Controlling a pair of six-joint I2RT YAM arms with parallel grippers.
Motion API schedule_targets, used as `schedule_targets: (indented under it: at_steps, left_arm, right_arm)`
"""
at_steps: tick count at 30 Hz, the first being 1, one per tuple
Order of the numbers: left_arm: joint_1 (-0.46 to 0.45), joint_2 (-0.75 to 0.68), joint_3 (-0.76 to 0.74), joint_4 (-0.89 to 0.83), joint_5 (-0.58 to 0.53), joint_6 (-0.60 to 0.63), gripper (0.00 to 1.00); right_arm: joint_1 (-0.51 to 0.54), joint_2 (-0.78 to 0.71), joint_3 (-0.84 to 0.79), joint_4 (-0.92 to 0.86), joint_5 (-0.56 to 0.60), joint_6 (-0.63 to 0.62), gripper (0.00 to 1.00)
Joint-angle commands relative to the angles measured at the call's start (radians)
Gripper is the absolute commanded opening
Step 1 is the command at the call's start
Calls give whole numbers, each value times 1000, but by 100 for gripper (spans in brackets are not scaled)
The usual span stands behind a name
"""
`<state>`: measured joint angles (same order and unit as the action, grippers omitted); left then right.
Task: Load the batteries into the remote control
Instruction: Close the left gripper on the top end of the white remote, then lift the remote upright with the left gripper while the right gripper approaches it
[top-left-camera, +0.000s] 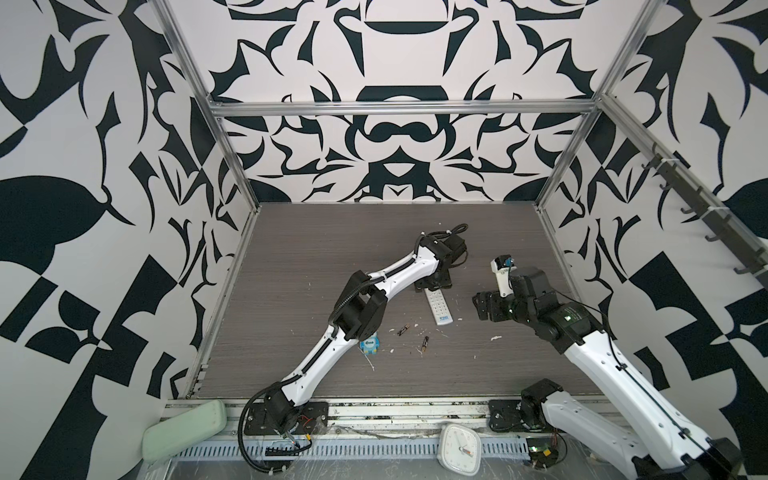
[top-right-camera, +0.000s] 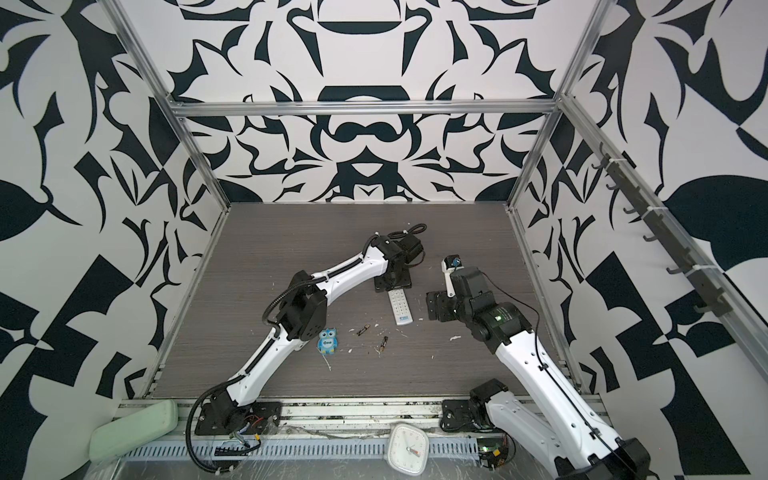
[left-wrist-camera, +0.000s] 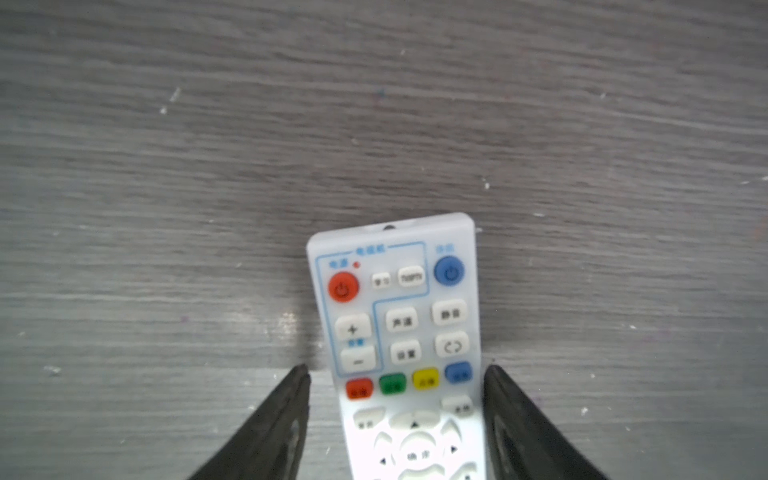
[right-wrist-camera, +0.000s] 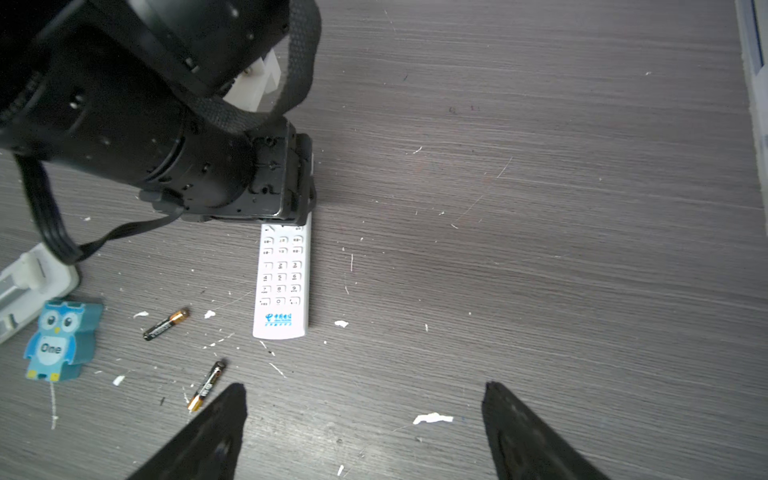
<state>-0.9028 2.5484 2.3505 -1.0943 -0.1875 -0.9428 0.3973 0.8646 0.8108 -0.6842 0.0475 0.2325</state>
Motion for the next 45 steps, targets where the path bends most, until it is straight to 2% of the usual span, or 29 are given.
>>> schedule_targets:
  at_steps: [1, 9, 15, 18, 23, 26, 29, 35, 41, 45]
  left_arm:
    - [-2, 18, -41, -64, -33, 9, 66]
    - [29, -27, -115, -24, -37, 13, 53]
    - [74, -95, -237, 34, -50, 12, 45]
    - [92, -121, -283, 60, -53, 6, 45]
    - [105, -122, -307, 80, -43, 10, 57]
    - [114, -116, -312, 88, -25, 17, 56]
    - [129, -121, -324, 104, -8, 17, 51]
    - [178, -223, -402, 215, 22, 9, 39]
    - [249, -431, -612, 515, 112, 9, 30]
    - [277, -572, -740, 694, 173, 16, 28]
  right_arm:
    - [5, -8, 5, 15, 28, -2, 88]
    - [5, -3, 10, 8, 38, -2, 84]
    - [6, 2, 15, 3, 35, -2, 83]
    - [7, 8, 25, 2, 32, -1, 83]
    - [6, 29, 45, 7, 25, 2, 83]
    - [5, 59, 59, 17, 25, 10, 82]
    - [6, 102, 81, 29, 7, 16, 82]
    - [6, 146, 122, 17, -88, 12, 82]
    - [6, 176, 119, 86, -316, 11, 82]
    - [5, 196, 116, 170, -451, 31, 82]
